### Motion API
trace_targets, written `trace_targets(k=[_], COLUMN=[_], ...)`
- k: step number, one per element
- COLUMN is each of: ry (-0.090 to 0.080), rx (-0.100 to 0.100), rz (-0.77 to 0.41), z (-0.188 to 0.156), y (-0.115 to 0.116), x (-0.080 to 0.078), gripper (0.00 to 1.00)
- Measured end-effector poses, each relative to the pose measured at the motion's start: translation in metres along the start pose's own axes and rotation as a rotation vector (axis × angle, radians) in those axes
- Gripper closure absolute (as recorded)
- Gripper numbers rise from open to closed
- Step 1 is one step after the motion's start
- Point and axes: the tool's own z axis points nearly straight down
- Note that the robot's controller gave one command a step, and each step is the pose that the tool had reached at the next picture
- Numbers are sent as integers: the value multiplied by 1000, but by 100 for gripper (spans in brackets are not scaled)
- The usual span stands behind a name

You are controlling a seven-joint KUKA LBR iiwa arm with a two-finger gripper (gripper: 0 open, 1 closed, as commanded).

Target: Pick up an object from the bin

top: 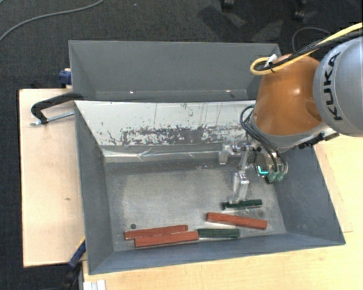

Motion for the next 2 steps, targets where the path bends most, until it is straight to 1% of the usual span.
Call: trace_targets(k=[1,2], ry=[1,-11], rx=[0,0], rz=[45,42], z=[96,91], y=[-28,-27], x=[52,48], gripper=[0,100])
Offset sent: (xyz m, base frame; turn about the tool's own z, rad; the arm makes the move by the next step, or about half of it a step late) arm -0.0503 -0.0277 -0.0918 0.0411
